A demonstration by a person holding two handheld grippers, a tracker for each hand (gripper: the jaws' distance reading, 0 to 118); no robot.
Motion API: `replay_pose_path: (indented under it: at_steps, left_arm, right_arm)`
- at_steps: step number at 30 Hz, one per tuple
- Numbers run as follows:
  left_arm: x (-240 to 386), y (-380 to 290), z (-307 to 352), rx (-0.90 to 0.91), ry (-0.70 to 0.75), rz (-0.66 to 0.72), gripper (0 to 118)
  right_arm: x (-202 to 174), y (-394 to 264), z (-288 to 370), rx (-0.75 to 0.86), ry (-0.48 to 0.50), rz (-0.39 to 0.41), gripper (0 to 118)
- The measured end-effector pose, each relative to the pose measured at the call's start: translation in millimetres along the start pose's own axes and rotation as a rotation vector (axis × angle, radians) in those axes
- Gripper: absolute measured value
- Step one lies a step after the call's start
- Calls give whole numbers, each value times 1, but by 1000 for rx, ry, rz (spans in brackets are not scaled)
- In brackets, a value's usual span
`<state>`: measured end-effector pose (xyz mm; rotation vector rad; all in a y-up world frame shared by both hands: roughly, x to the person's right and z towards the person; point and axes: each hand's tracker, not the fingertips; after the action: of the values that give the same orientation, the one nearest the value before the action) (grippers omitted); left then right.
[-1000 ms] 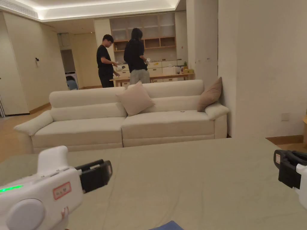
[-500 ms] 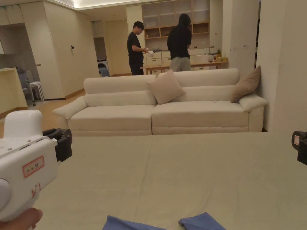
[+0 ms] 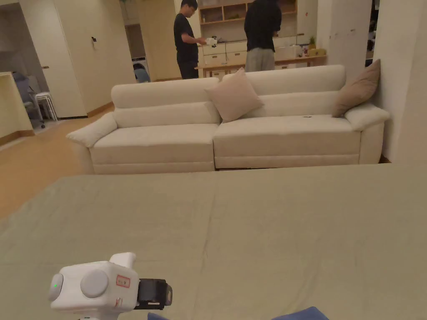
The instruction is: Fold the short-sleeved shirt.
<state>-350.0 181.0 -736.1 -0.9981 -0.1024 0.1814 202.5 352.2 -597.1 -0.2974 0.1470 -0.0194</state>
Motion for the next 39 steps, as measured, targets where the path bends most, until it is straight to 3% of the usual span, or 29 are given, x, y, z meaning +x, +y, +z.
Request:
replay_pose_path:
  at_steps: [3, 6, 8, 9, 11, 14, 15, 18, 22, 28, 30, 31, 32, 33, 34, 36, 39]
  left_arm:
    - [-14, -13, -55, -127, 19, 37, 114]
    - [-5, -33, -85, -153, 39, -83, 108]
    - [14, -43, -81, -52, 151, -206, 108]
    - [18, -41, -78, -54, 139, -190, 101]
    - [17, -45, -67, -36, 121, -145, 78]
    - [25, -54, -58, -78, 68, -160, 17]
    - [32, -55, -54, -82, 61, -161, 5]
    - [44, -57, -48, -71, 74, -204, 5]
    - [50, -63, -24, -59, -25, -113, 4]
    - [59, -66, 67, 183, -170, 15, 4]
    - [67, -67, 87, 210, -153, -23, 4]
    - [79, -70, 99, 232, -150, -53, 4]
    - [84, -73, 107, 241, -144, -64, 4]
    - [87, -75, 114, 249, -154, -62, 4]
    - [89, -76, 119, 251, -170, -60, 4]
    - [92, -77, 123, 255, -178, -59, 4]
    - [91, -80, 124, 253, -180, -56, 4]
  right_arm:
    - [1, -17, -23, -50, -6, 6, 0]
    - [4, -31, -39, -94, -12, 13, 0]
    - [6, -38, -46, -124, -11, 1, 0]
    - [8, -42, -47, -128, -12, -2, 0]
    - [8, -49, -50, -143, -17, 4, 0]
    - [10, -61, -50, -167, -20, -2, 0]
    - [11, -65, -49, -179, -11, -20, 0]
    - [11, -77, -42, -198, -10, -24, 0]
    - [19, -92, -31, -234, 20, -58, 0]
    - [47, -114, -47, -315, 37, -85, 0]
    - [53, -125, -61, -337, 106, -75, 0]
    - [54, -129, -70, -374, 125, -69, 3]
    - [54, -133, -81, -425, 160, -58, 25]
    - [55, -138, -92, -462, 197, -63, 81]
    - [53, -146, -106, -529, 245, -78, 91]
    - [46, -161, -124, -586, 272, -66, 88]
    - [25, -186, -152, -711, 236, 69, 91]
